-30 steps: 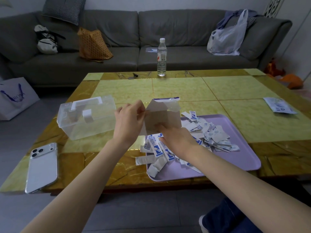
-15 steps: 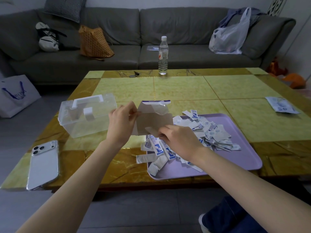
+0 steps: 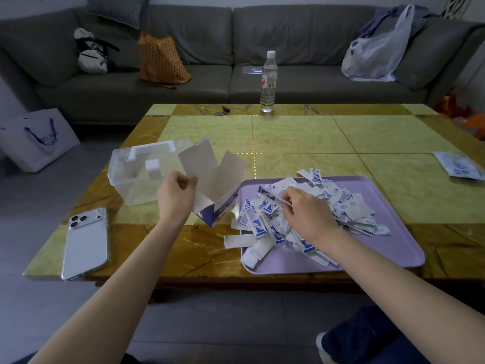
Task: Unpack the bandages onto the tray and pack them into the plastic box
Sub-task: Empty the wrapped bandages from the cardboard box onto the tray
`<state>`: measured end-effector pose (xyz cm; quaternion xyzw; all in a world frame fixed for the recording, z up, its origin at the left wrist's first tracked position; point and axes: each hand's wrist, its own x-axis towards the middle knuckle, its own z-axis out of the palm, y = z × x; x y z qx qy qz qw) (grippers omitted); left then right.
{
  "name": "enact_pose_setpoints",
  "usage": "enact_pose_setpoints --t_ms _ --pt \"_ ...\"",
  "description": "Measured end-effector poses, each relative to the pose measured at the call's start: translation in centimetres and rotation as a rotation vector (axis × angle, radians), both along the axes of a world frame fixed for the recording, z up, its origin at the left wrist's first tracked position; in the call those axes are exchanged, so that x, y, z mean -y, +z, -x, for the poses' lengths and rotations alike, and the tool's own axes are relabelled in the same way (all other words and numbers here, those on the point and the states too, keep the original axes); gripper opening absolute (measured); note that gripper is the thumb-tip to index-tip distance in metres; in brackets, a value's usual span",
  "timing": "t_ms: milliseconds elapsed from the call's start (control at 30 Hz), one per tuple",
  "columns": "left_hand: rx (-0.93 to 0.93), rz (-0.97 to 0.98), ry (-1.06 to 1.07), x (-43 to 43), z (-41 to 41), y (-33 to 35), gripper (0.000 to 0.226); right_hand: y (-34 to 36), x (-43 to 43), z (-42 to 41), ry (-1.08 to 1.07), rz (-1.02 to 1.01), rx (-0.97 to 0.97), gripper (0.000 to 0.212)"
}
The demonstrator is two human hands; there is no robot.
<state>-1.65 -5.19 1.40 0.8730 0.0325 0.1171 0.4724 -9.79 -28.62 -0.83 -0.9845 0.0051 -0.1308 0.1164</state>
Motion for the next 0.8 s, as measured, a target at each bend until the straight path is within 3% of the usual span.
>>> enact_pose_setpoints --t_ms 233,367,467,600,700,800 --pt "-0.183 -0.075 -0.068 -1.3 0.3 -0.9 0.036 -1.9 -2.2 -0.7 0.076 0.055 -0.198 0.038" --pt "0.243 -0.38 -0.03 -0.7 3.2 0.0 0.039 -2.0 -3.2 -1.1 0.095 0.086 -0.293 0.063" --pt "0.383 -0.486 -0.297 0.8 5.8 -0.2 0.023 -2.8 -3.7 -1.2 0.116 0.111 -0.406 0.079" --pt "0.216 -0.637 -0.648 3.1 7.1 -3.3 0.025 -3.7 -4.0 -1.1 0.071 0.081 -0.44 0.067" --pt "0.082 -0.812 -0.618 4.5 6.8 -5.8 0.044 -3.9 -3.8 -1.1 0.084 0.049 -0.369 0.043" --pt "-0.042 -0.866 -0.561 5.5 6.2 -7.1 0.063 -4.0 -3.5 -1.3 0.074 0.03 -0.346 0.034"
